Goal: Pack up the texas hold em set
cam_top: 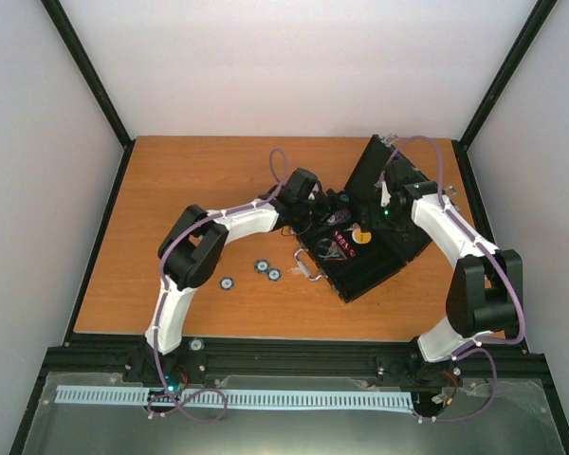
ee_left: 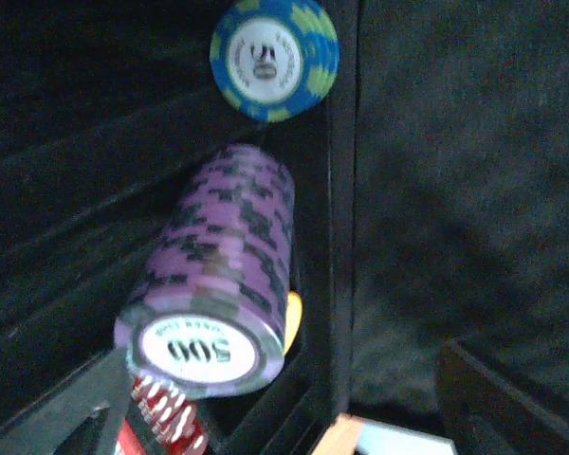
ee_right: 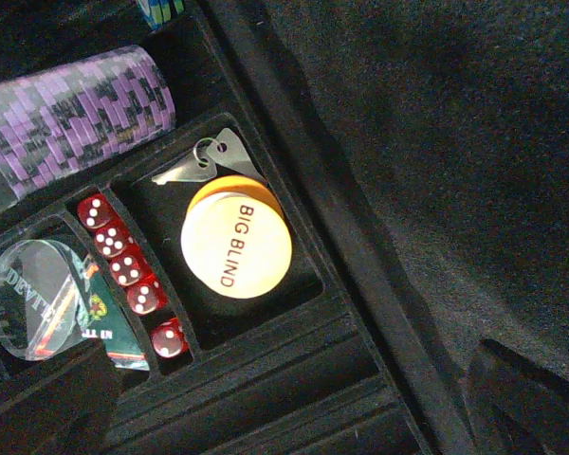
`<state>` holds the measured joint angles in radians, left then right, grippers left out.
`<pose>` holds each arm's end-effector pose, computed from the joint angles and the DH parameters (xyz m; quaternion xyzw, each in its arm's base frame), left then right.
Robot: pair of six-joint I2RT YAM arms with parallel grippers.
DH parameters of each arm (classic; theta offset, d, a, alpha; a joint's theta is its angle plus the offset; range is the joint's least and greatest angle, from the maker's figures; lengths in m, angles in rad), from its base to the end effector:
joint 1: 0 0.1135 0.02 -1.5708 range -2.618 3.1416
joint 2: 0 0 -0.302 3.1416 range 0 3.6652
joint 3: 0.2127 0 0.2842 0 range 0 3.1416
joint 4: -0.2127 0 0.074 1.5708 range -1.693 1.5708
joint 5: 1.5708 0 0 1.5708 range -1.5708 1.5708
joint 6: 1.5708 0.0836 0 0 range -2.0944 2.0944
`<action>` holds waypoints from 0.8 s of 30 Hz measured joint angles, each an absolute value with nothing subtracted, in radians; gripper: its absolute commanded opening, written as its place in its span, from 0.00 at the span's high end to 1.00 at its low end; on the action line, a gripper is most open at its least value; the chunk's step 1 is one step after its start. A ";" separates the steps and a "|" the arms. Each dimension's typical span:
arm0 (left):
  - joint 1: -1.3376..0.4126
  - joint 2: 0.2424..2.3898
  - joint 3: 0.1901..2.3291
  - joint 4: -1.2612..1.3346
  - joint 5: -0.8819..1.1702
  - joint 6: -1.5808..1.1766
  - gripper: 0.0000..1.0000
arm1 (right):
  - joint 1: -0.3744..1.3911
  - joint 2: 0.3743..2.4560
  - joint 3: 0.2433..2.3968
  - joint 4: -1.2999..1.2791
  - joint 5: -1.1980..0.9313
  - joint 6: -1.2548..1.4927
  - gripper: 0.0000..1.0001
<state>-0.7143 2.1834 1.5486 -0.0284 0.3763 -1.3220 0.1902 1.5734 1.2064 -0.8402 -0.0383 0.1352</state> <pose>0.4124 -0.3982 0.1507 -0.1859 0.8670 -0.4548 0.0830 0.3506 0.0708 0.2246 -0.0305 0.9829 0.0479 0.1753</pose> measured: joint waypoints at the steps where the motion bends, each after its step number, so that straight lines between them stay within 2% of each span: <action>1: -0.715 2.169 1.549 -0.061 0.383 -1.316 0.00 | 0.190 1.573 1.206 -0.840 -0.038 0.135 0.00; 9: -0.718 2.068 1.518 -0.254 0.432 -1.280 0.00 | 0.190 1.573 1.206 -0.841 -0.044 0.131 0.00; 16: -0.709 1.976 1.506 -0.434 0.383 -1.170 0.00 | 0.190 1.571 1.206 -0.841 -0.070 0.120 0.00; 24: -0.644 1.669 1.431 -0.609 0.287 -1.005 0.00 | 0.201 1.552 1.206 -0.837 -0.180 0.120 0.01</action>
